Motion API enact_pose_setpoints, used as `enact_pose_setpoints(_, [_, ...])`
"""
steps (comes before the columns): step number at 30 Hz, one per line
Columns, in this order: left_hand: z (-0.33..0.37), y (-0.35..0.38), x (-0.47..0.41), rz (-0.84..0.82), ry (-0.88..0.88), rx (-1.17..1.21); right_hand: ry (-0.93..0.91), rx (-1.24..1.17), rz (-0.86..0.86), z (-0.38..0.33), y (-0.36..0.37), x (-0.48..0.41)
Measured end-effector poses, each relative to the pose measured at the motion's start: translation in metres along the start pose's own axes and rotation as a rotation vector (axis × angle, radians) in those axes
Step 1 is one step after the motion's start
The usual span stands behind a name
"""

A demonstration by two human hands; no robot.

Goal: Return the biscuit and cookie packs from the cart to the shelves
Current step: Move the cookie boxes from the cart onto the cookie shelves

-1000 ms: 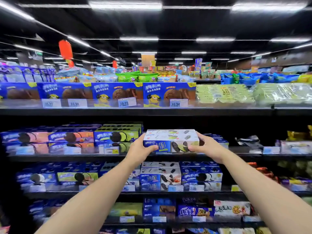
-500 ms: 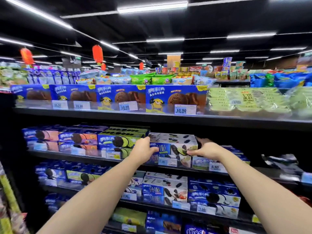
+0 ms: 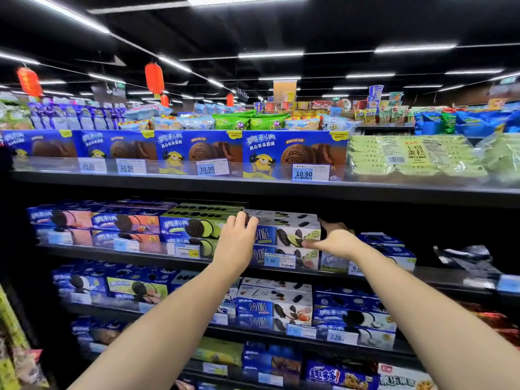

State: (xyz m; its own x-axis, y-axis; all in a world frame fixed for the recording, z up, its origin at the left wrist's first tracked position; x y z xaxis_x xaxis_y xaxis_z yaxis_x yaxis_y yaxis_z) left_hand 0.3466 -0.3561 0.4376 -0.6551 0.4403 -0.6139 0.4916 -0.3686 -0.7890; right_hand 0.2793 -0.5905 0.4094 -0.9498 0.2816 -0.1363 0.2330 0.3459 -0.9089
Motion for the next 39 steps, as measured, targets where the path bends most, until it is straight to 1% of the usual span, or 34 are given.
enact_pose_setpoints(5, [0.001,-0.001,0.019,-0.026,0.066,0.022,0.053,0.011,0.118,-0.006,-0.002,0.025])
enact_pose_setpoints(9, [-0.002,0.001,0.045,-0.049,0.133,0.081,0.057,0.229,0.276,-0.028,-0.004,0.061])
enact_pose_setpoints(11, [-0.006,0.007,0.061,-0.076,0.17,0.105,0.04,0.248,0.33,-0.039,0.005,0.083])
enact_pose_setpoints(13, [-0.013,0.016,0.081,-0.113,0.211,0.124,0.023,0.249,0.353,-0.049,0.023,0.101])
enact_pose_setpoints(15, [-0.025,0.031,0.107,-0.171,0.248,0.14,0.034,0.231,0.332,-0.057,0.052,0.116])
enact_pose_setpoints(19, [-0.067,0.064,0.17,-0.28,0.258,0.153,0.056,0.146,0.209,-0.078,0.138,0.135])
enact_pose_setpoints(22, [-0.114,0.097,0.23,-0.395,0.213,0.147,0.022,0.129,0.074,-0.103,0.227,0.146])
enact_pose_setpoints(25, [-0.17,0.136,0.303,-0.516,0.122,0.152,-0.002,0.072,-0.106,-0.125,0.336,0.164])
enact_pose_setpoints(29, [-0.24,0.191,0.431,-0.713,-0.046,0.142,-0.079,0.031,-0.337,-0.159,0.493,0.206])
enact_pose_setpoints(31, [-0.267,0.22,0.501,-0.832,-0.145,0.127,-0.076,0.007,-0.468,-0.169,0.568,0.235])
enact_pose_setpoints(35, [-0.289,0.266,0.633,-1.035,-0.296,0.167,-0.055,-0.053,-0.719,-0.179,0.702,0.297])
enact_pose_setpoints(39, [-0.302,0.307,0.726,-1.228,-0.472,0.154,-0.051,-0.113,-0.91,-0.182,0.808,0.337])
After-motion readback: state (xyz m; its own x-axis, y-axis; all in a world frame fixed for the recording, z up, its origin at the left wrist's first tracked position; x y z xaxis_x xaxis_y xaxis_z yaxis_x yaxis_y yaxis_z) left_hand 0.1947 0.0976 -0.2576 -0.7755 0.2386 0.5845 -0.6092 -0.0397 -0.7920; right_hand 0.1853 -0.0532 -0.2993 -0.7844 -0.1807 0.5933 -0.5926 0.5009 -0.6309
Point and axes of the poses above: each hand's wrist, its own x-axis away from the middle knuckle, its own y-axis out of the palm, z = x × y, the point moved 10 cm from there along -x, towards the middle knuckle, and after that the axes turned 6 degrees about -y, right-handed, at the moved point
